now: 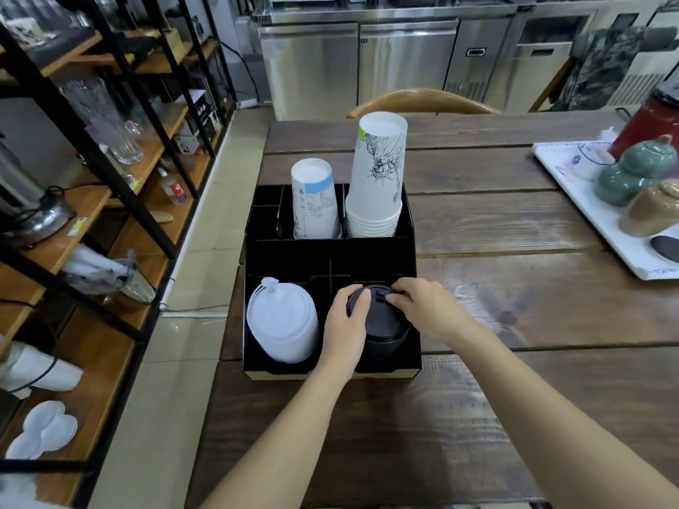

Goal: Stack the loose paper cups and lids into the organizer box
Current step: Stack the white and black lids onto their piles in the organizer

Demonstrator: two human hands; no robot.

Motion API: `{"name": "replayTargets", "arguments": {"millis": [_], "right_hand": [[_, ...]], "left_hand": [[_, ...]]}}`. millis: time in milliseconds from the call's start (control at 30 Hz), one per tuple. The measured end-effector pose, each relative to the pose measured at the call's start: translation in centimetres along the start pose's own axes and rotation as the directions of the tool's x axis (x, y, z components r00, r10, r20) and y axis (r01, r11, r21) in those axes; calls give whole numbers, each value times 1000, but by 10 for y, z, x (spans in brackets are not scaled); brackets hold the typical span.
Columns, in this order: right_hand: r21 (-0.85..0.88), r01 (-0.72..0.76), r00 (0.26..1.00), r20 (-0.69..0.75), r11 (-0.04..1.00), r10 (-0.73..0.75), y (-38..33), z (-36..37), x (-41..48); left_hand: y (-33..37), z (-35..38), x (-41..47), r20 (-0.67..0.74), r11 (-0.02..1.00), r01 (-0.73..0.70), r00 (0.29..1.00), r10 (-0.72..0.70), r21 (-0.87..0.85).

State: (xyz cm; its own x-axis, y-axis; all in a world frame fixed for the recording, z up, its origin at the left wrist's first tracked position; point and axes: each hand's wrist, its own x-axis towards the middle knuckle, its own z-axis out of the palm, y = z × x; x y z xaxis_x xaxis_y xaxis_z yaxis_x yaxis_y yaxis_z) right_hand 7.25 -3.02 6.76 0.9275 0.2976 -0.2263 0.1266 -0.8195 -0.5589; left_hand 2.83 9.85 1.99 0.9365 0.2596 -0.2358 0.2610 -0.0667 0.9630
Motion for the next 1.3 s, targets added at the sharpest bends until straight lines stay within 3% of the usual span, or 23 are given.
{"name": "replayTargets", "arguments": {"millis": [167, 300, 467, 567, 700, 800, 933, 1100, 1300], "right_hand": [[9, 18, 1000, -15, 1000, -18, 2, -2, -1], [-21, 13, 999, -36, 1000, -14, 2, 1, -3], [-82, 12, 997, -78, 997, -18, -4, 4, -6], [-156, 52, 980, -181, 986, -80, -13, 1, -5], [-145, 157, 936, -295, 977, -194, -31, -5, 1], [-72, 253, 932, -250, 965, -263, -48, 0, 4], [-43, 339, 934, -104, 940, -342, -71, 14, 12], [-207, 373, 928, 78, 904, -365, -89, 35, 29], [-402, 385, 923, 148, 831, -356, -88, 50, 43]], "left_hand": [[0, 0, 0, 2, 997, -50, 999, 50, 60], [7, 1, 1, -24, 997, 46, 999, -45, 64], [16, -3, -3, -49, 981, 28, 999, -19, 191], [27, -9, -9, -91, 974, -24, 995, 46, 226], [46, -29, -17, -200, 949, -231, 940, 275, 216], [50, -53, -17, -381, 925, -291, 848, 368, 246], [35, -83, -10, -560, 985, -115, 811, 167, 128], [8, -93, -14, -525, 995, 57, 851, -6, 80], [0, -87, -13, -418, 936, 58, 903, 99, 347]]}}
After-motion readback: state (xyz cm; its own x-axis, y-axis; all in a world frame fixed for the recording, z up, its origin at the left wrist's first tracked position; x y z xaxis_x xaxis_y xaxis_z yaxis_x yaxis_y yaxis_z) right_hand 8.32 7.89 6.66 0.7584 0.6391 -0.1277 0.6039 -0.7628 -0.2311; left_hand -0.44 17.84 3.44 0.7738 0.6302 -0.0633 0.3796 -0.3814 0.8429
